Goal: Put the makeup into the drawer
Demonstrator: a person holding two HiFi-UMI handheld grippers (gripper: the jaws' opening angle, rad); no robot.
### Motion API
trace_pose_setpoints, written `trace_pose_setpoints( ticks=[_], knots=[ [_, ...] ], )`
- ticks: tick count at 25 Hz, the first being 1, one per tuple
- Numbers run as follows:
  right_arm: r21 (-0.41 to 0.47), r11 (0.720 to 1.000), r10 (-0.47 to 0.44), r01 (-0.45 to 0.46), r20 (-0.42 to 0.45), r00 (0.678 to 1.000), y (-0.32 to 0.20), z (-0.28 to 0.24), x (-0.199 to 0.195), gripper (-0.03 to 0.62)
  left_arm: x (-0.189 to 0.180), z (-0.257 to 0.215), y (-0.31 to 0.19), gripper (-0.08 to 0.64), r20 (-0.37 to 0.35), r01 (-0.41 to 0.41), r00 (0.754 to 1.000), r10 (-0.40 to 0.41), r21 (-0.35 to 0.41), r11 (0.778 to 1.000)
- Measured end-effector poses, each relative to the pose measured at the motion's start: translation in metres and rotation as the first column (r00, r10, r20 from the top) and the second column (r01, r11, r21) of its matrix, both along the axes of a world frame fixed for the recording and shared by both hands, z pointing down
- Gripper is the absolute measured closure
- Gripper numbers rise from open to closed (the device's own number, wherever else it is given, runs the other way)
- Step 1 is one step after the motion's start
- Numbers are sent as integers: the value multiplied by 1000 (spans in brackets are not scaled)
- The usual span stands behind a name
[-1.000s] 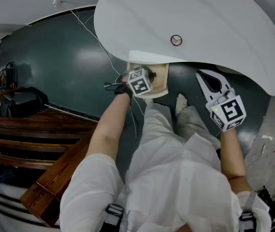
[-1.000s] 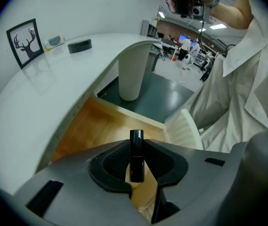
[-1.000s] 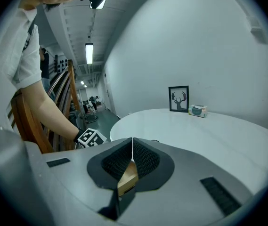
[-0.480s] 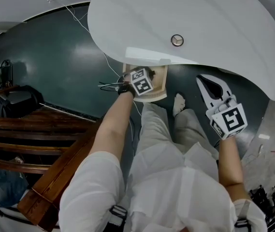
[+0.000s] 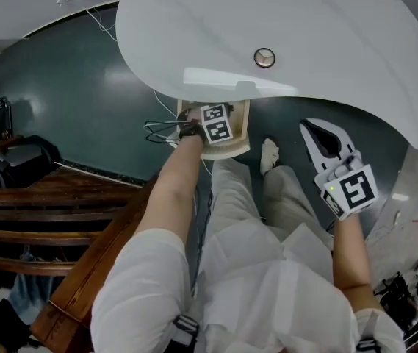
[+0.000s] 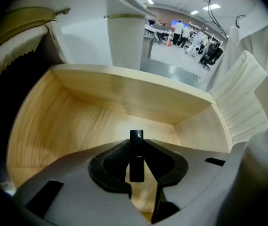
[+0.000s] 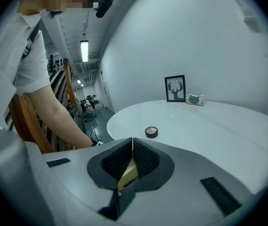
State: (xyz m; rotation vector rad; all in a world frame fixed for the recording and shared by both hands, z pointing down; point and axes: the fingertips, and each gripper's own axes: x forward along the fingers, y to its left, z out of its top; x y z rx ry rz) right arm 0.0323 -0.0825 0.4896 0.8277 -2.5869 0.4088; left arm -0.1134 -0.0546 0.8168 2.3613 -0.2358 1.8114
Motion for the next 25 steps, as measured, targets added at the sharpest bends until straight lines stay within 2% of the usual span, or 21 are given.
trace_pose_setpoints(
  ticks=[8, 15, 19, 25],
  knots=[
    [-11, 1000, 5, -5, -4, 1000, -2, 10, -2, 581, 0, 18, 11, 462, 5, -26, 1000, 26, -22, 999],
    [-18, 1000, 3, -3, -4, 1000, -3, 12, -7, 581, 0, 21, 11, 460, -25, 22, 999, -23, -63, 998],
    [-18, 1000, 3, -3, -5, 1000, -3, 10, -8, 581, 1, 17, 10, 417, -37, 42, 998, -46, -82, 996],
    [-15, 1000, 3, -3, -1, 1000, -6, 8, -10, 581, 3, 5, 6, 403, -49, 41, 998, -44, -68, 997]
  ],
)
